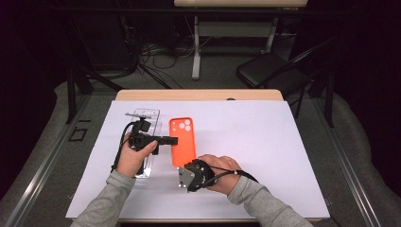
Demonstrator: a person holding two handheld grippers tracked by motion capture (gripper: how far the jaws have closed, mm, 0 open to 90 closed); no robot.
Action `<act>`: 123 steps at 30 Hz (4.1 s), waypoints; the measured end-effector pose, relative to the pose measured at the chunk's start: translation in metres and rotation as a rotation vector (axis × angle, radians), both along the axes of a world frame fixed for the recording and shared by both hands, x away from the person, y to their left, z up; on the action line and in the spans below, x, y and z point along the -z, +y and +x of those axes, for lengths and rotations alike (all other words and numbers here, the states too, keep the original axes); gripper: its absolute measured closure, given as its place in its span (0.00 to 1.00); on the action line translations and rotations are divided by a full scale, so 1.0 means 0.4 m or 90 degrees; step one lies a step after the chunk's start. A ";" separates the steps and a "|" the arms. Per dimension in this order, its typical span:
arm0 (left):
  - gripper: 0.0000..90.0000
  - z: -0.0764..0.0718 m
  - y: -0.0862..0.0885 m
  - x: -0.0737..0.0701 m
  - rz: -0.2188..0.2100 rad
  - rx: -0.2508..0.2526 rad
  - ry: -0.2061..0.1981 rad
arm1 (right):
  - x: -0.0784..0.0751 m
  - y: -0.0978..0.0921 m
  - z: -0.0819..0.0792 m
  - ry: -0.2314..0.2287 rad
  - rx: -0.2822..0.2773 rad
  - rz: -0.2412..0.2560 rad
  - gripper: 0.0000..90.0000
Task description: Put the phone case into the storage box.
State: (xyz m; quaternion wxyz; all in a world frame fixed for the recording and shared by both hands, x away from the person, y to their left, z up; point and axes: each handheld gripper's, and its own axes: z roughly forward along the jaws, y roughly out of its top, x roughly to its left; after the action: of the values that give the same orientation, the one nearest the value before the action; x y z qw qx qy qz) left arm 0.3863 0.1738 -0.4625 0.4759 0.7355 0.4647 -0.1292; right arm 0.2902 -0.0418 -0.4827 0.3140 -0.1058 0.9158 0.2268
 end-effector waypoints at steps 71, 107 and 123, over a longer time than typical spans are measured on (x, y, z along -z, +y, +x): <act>0.90 0.006 0.014 0.020 -0.045 -0.037 0.075 | 0.005 0.008 0.001 0.010 -0.010 0.005 0.99; 0.90 0.009 0.053 0.012 -0.082 -0.078 0.035 | -0.030 -0.043 0.023 0.043 0.084 0.153 0.64; 0.90 -0.002 0.053 0.008 -0.092 -0.082 -0.001 | -0.056 -0.100 0.060 0.100 0.189 0.305 0.57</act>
State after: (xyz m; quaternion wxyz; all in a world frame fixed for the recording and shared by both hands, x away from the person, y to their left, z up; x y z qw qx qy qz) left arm 0.3857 0.1951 -0.4658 0.5353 0.6679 0.5002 -0.1309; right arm 0.3141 -0.0819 -0.4603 0.2881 0.1245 0.8631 0.3957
